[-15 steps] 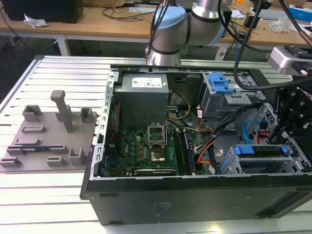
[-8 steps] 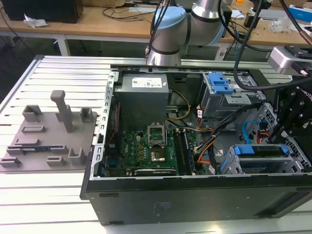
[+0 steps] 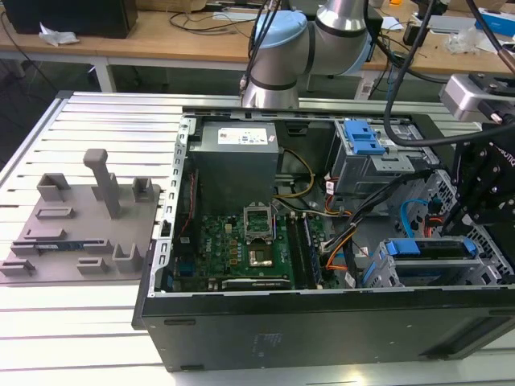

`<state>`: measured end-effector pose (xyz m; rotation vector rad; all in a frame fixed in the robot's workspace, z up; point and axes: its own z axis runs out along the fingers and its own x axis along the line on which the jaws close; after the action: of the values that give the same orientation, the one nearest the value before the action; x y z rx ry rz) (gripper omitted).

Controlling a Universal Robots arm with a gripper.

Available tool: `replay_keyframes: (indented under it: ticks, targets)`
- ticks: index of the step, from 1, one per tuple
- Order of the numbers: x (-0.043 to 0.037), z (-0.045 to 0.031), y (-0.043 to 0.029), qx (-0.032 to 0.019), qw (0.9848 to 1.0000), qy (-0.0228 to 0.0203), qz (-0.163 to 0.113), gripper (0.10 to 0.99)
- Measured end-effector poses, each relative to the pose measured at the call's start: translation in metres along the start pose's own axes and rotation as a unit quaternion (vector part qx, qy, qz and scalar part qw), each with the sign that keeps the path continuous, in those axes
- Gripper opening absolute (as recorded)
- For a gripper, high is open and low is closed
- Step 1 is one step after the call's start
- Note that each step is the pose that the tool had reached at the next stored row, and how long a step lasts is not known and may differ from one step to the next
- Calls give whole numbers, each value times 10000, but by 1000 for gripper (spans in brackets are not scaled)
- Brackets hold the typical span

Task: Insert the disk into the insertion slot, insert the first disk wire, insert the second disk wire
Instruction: 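Insert the first disk wire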

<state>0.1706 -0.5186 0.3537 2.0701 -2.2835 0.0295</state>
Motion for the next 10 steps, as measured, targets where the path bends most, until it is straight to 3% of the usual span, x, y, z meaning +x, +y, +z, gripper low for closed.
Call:
replay_keyframes:
  ticks: [10]
  targets:
    - [24,26,-4,2,10000,0,-32,169]
